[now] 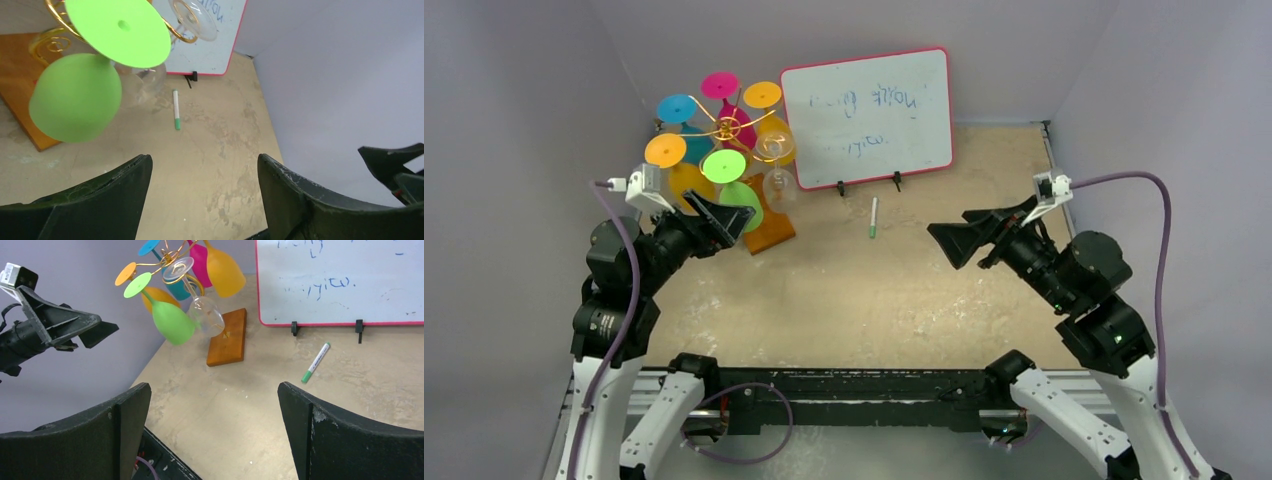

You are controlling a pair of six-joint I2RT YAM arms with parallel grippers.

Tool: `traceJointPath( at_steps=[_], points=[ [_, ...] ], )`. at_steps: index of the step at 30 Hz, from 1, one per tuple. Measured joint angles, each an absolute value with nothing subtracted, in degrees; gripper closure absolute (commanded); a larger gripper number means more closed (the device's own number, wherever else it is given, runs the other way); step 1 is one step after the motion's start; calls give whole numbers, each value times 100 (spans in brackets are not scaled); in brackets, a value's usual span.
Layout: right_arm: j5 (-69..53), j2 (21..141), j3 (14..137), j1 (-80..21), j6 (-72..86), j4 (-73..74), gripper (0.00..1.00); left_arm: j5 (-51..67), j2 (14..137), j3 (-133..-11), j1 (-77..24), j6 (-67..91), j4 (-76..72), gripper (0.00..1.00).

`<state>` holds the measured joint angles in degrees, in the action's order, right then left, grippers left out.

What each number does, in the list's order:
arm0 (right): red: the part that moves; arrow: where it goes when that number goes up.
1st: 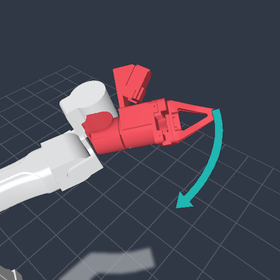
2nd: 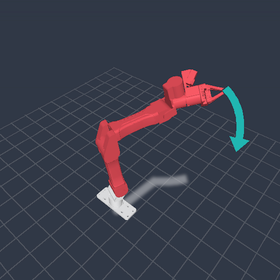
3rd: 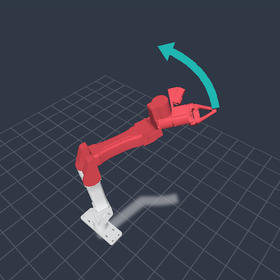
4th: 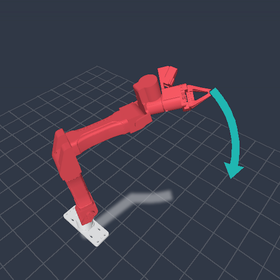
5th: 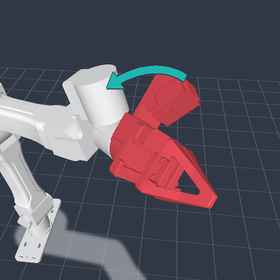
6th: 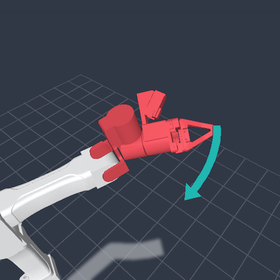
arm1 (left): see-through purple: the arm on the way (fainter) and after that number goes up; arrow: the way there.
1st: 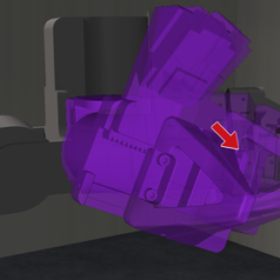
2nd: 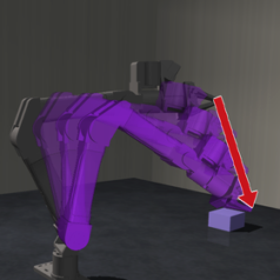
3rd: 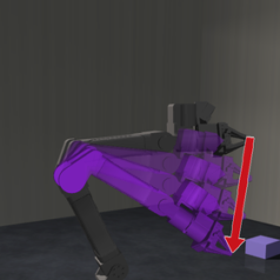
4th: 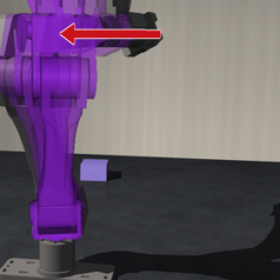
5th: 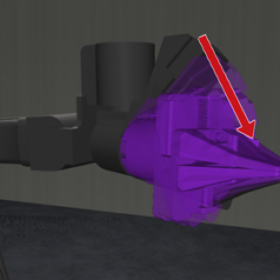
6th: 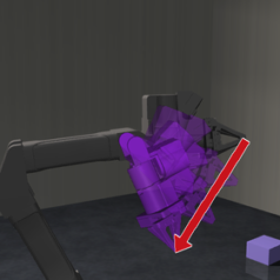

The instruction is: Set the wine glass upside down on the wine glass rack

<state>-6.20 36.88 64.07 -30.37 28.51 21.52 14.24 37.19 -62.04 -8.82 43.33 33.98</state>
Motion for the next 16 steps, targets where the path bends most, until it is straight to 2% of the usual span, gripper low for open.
traceJointPath(
  at_steps=[5, 16],
  points=[
    [-545, 3378, 6053, -3037, 2917, 2145, 0, 1750, 3516, -6088, -915, 4069, 3439, 22],
    [-405, 3098, 5627, -3037, 3166, 2069, 0, 1584, 3256, -5922, -915, 3789, 3642, 20]
  ],
)
